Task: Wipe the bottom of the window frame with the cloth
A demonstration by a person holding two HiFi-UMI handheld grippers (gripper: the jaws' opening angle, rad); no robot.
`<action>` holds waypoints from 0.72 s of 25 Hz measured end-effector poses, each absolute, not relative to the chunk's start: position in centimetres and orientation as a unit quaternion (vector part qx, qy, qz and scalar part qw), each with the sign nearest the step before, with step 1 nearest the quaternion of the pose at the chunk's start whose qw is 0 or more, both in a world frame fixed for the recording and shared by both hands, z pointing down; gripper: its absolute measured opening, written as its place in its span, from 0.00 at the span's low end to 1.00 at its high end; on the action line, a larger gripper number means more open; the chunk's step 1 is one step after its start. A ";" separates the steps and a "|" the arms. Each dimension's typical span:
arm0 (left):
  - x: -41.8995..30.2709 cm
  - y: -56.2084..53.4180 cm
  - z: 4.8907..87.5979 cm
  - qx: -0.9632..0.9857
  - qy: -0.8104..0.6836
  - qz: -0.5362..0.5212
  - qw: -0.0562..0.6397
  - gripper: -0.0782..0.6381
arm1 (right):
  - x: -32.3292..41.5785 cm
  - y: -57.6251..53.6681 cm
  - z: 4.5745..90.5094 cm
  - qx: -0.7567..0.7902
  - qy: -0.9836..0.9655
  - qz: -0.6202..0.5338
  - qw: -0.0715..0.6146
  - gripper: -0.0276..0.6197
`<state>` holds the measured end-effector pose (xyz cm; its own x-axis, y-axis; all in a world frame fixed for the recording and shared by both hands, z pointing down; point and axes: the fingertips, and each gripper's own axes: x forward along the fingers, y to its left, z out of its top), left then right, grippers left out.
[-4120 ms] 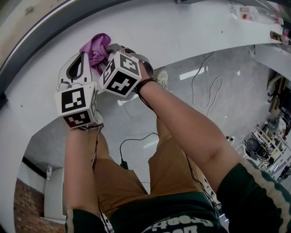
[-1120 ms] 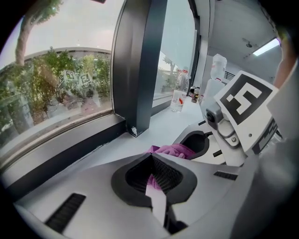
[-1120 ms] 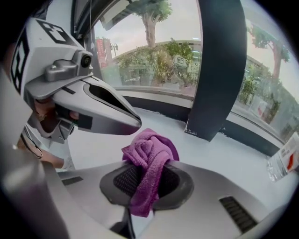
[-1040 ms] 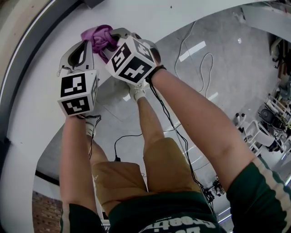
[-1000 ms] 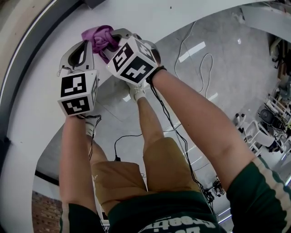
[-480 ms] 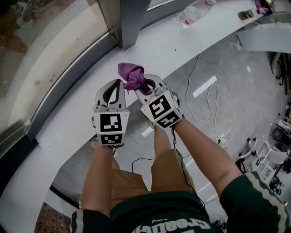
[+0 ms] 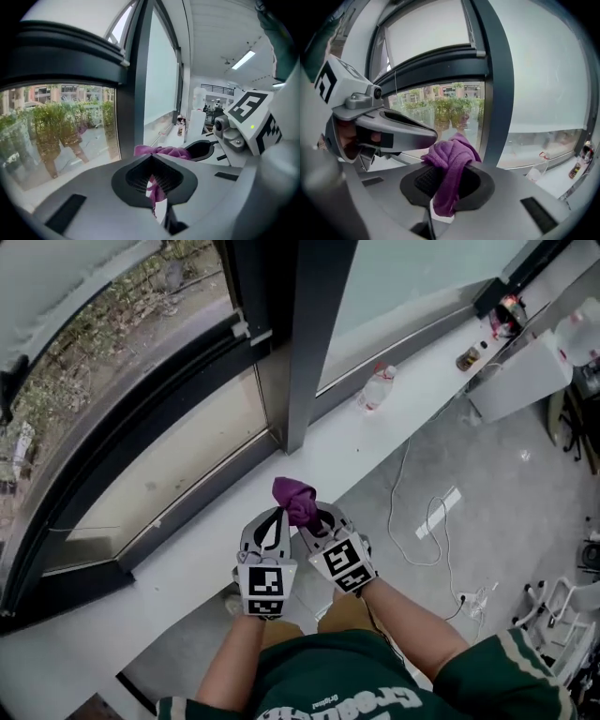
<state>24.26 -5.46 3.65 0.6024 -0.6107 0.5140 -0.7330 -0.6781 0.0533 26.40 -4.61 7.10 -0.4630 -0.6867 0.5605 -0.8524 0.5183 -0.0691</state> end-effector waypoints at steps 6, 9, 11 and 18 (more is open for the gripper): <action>22.5 -3.8 -3.4 0.899 -0.371 0.214 0.093 0.12 | 24.6 -3.6 -0.8 0.465 -0.851 0.139 0.201 0.15; 20.6 -3.3 -5.6 0.897 -0.382 0.205 0.086 0.12 | 24.2 -3.6 -2.9 0.466 -0.854 0.118 0.197 0.15; 19.8 -2.8 -6.8 0.897 -0.384 0.205 0.077 0.12 | 24.5 -3.2 -3.8 0.473 -0.851 0.120 0.194 0.15; 17.9 -4.3 -8.6 0.881 -0.431 0.187 0.062 0.12 | 24.8 -3.7 -5.3 0.471 -0.857 0.108 0.180 0.15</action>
